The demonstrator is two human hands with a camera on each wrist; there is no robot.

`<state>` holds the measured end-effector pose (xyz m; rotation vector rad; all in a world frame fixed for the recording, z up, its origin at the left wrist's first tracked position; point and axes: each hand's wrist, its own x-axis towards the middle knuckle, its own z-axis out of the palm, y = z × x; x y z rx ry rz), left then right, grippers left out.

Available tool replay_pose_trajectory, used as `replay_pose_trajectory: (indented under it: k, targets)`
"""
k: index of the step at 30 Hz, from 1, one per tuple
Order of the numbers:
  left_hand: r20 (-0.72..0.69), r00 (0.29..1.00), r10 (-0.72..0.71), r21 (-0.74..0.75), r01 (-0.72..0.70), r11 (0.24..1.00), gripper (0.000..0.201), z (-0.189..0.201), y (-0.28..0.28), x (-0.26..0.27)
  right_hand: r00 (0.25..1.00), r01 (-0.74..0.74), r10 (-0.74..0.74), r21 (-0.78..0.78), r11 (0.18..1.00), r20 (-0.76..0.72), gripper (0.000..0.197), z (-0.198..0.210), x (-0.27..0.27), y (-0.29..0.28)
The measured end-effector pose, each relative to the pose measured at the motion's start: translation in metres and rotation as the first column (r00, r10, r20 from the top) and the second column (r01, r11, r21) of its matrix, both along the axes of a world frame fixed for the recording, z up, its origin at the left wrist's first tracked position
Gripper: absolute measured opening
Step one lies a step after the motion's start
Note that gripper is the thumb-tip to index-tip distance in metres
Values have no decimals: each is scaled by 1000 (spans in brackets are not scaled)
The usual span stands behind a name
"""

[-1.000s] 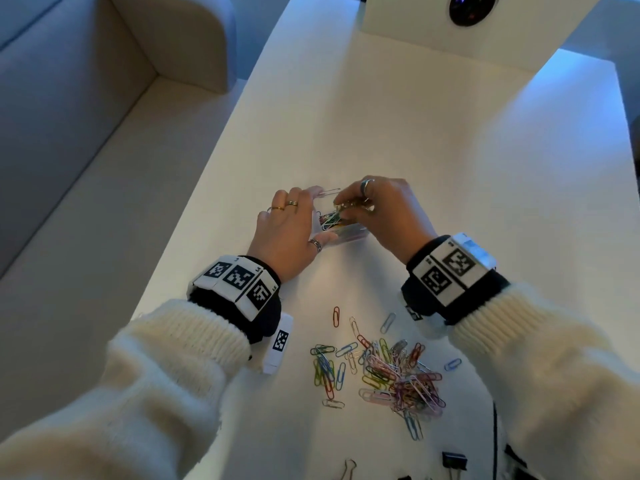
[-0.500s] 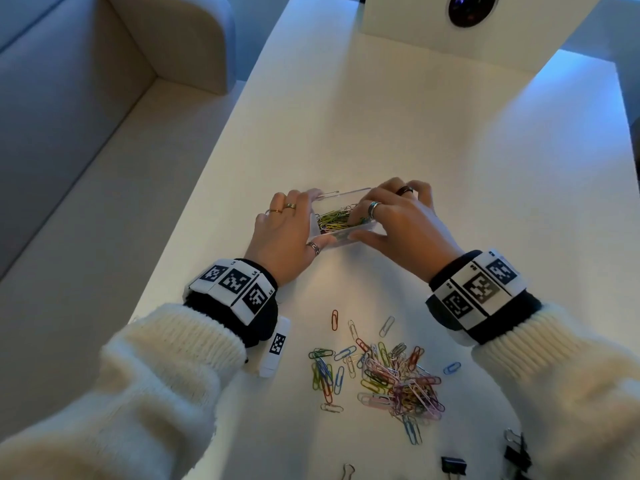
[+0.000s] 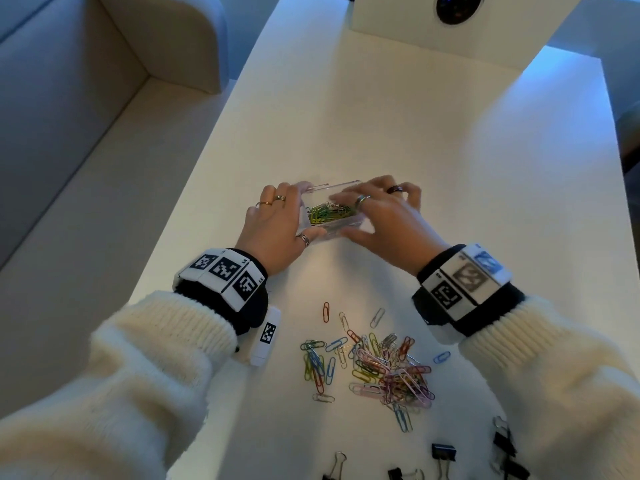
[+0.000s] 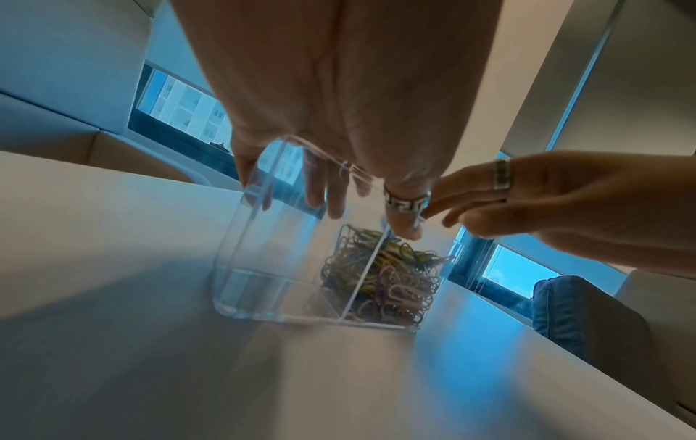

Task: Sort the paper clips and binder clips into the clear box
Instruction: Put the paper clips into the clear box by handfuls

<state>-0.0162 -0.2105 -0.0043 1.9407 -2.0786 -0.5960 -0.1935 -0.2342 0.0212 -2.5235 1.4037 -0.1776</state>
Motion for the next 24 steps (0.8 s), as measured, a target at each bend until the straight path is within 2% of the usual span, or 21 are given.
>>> replay_pose_trajectory:
  k: [2,5,8,10,11,12,13,15,17,19,21,24]
  targets:
    - [-8,1000,-7,21,8,1000,64,2,0,1,979,117,-120,31,993,164,40,7,-16,2]
    - [-37,999,-17,31,18,999,68,11,5,-1,947,180,-202,107,978,248,37,16,-46,12]
    - [12,1000,-6,-207,9,978,64,29,26,-2,927,157,-238,275,948,291,26,21,-73,35]
    - [-17,998,-56,-311,48,949,49,39,49,-5,949,114,-222,415,903,223,22,22,-86,56]
    - [-49,993,-112,-260,96,961,41,41,61,-6,965,94,-202,495,864,169,21,21,-91,67]
    - [-65,984,-164,-133,155,979,34,41,73,-7,978,77,-175,580,811,115,22,20,-94,78]
    - [-36,977,-212,55,214,975,29,38,85,-7,988,61,-137,658,751,64,24,17,-97,89]
    - [73,948,-309,388,259,885,40,25,103,-5,999,36,-25,766,641,-25,29,8,-97,109]
    - [114,926,-359,556,240,796,53,9,116,-6,993,31,78,813,582,-93,30,-3,-94,125]
    - [128,918,-374,604,227,764,57,-4,124,-14,982,23,134,795,606,-131,29,-14,-91,134]
    - [118,922,-369,573,240,783,54,-13,127,-28,977,5,157,747,664,-147,28,-22,-86,138]
    - [66,941,-333,508,256,823,48,-16,123,-50,996,-30,82,695,719,-42,25,-24,-83,133]
